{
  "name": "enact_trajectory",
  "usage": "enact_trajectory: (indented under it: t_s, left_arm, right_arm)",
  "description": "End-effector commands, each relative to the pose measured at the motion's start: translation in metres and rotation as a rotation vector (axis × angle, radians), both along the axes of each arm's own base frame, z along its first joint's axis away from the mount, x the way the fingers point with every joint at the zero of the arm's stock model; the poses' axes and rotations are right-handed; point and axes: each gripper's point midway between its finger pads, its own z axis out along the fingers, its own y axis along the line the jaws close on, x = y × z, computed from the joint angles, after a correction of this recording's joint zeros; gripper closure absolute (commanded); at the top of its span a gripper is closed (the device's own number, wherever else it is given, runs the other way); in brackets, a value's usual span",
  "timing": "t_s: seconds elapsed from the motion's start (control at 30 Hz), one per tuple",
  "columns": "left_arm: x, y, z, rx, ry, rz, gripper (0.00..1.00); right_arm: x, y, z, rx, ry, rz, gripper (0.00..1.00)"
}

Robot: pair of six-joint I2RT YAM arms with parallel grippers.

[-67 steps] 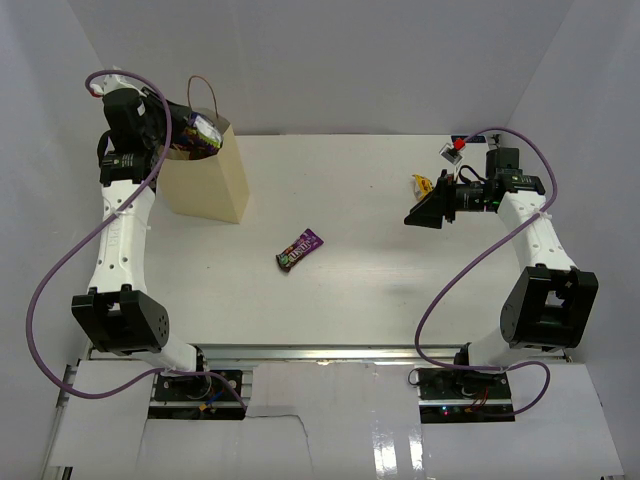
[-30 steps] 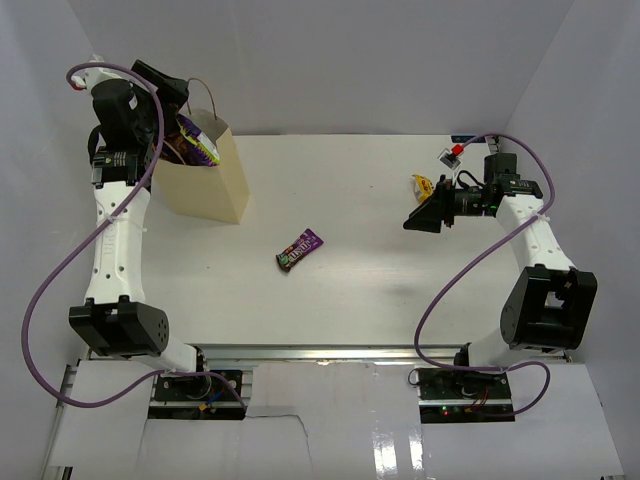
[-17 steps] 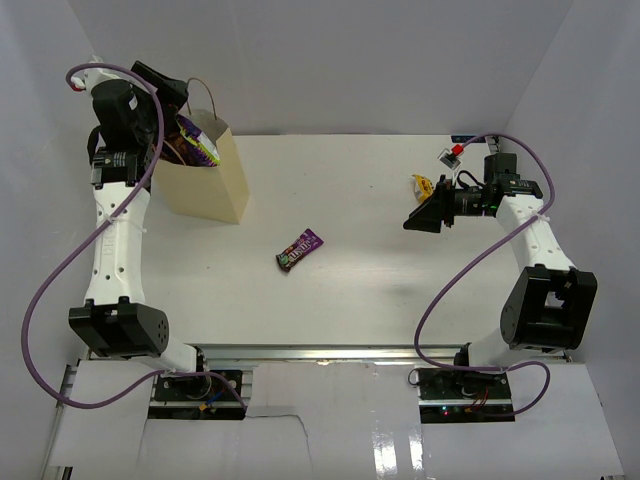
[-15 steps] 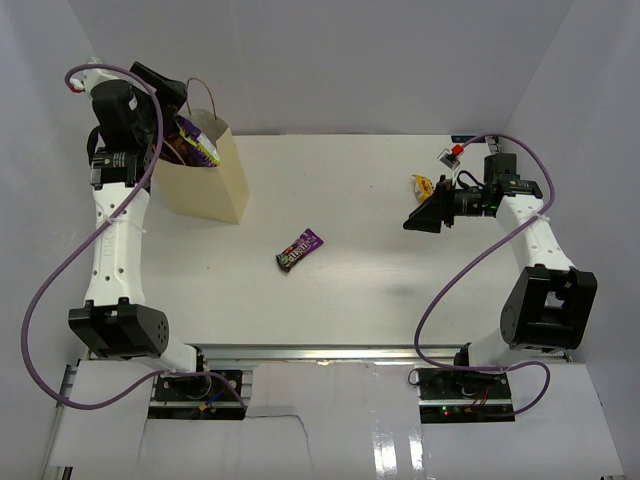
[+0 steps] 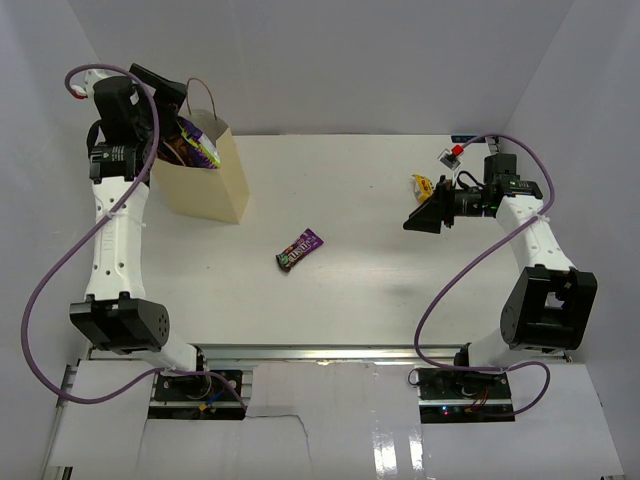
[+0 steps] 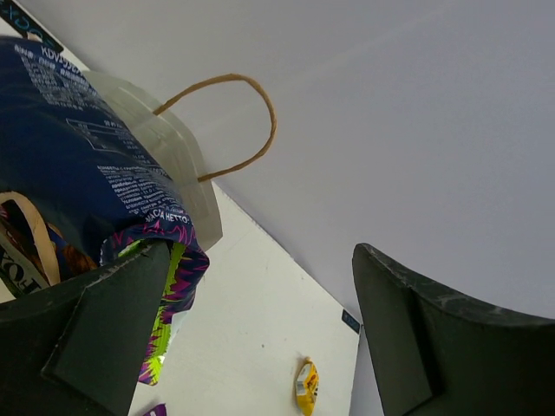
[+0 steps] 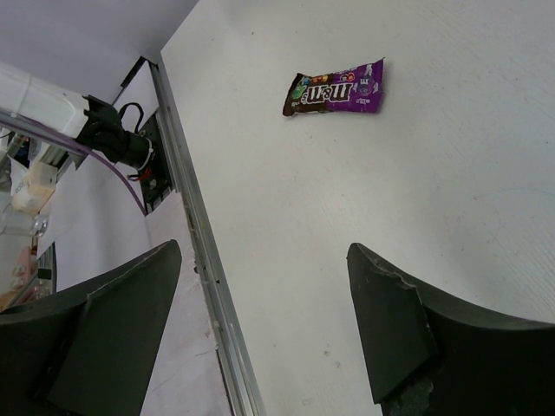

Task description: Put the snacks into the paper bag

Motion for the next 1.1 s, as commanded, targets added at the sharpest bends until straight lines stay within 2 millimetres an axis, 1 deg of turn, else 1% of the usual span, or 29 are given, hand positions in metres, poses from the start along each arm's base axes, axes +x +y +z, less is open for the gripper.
enact_trajectory:
  t_s: [0.0,0.2,0.27,0.33,0.37,0.43,0.47,0.57,0.6,0.67,0.7,0.8,0.9,0.93,0.97,1.0,1.07]
  left_arm:
    - [-0.003,-0.002,-0.003,-0.03,0.029,-0.006,0.03]
    - [-0.004,-0.003,-0.019,-0.057,0.093,0.002,0.03]
    - [-0.002,-0.003,-0.032,-0.07,0.138,0.002,0.03]
    - [0.0,-0.004,-0.039,-0.081,0.166,0.001,0.03]
    - [0.001,-0.005,-0.045,-0.085,0.192,-0.001,0.03]
    - [0.001,-0.004,-0.05,-0.084,0.209,0.003,0.03]
    - [0.002,-0.004,-0.057,-0.086,0.227,0.003,0.03]
    - [0.007,-0.004,-0.062,-0.088,0.241,0.001,0.03]
    - [0.011,-0.004,-0.068,-0.091,0.253,-0.001,0.03]
    - [0.014,-0.005,-0.07,-0.094,0.258,-0.007,0.06]
    - [0.018,-0.005,-0.072,-0.095,0.262,-0.008,0.12]
    - [0.023,-0.006,-0.073,-0.096,0.264,-0.013,0.23]
    - [0.025,-0.007,-0.075,-0.101,0.268,-0.019,0.3]
    - [0.026,-0.007,-0.076,-0.102,0.268,-0.019,0.37]
    - [0.025,-0.013,-0.074,-0.115,0.264,-0.051,0.41]
    - [0.026,-0.014,-0.075,-0.117,0.262,-0.059,0.52]
    - [0.027,-0.021,-0.067,-0.127,0.235,-0.091,0.65]
  right_arm:
    - [-0.004,0.0,0.009,0.006,-0.054,0.001,0.17]
    - [-0.002,-0.002,0.008,0.009,-0.051,-0.002,0.17]
    - [-0.001,-0.002,0.009,0.009,-0.055,-0.002,0.17]
    - [-0.001,-0.002,0.008,0.01,-0.053,-0.003,0.17]
    - [-0.001,-0.002,0.008,0.01,-0.051,-0.004,0.17]
    - [0.0,-0.002,0.008,0.011,-0.048,-0.007,0.17]
    - [0.0,-0.002,0.007,0.013,-0.044,-0.007,0.17]
    - [0.0,-0.002,0.007,0.014,-0.046,-0.008,0.17]
    - [0.001,-0.002,0.008,0.014,-0.049,-0.008,0.17]
    - [0.001,-0.002,0.009,0.014,-0.051,-0.009,0.17]
    - [0.001,-0.002,0.008,0.014,-0.051,-0.01,0.17]
    - [0.002,-0.004,0.009,0.016,-0.052,-0.015,0.17]
    - [0.001,-0.005,0.008,0.02,-0.048,-0.017,0.17]
    - [0.001,-0.006,0.008,0.02,-0.048,-0.019,0.17]
    - [0.001,-0.006,0.008,0.023,-0.047,-0.02,0.17]
    - [0.001,-0.007,0.006,0.023,-0.044,-0.023,0.17]
    - [0.001,-0.008,0.006,0.025,-0.044,-0.026,0.17]
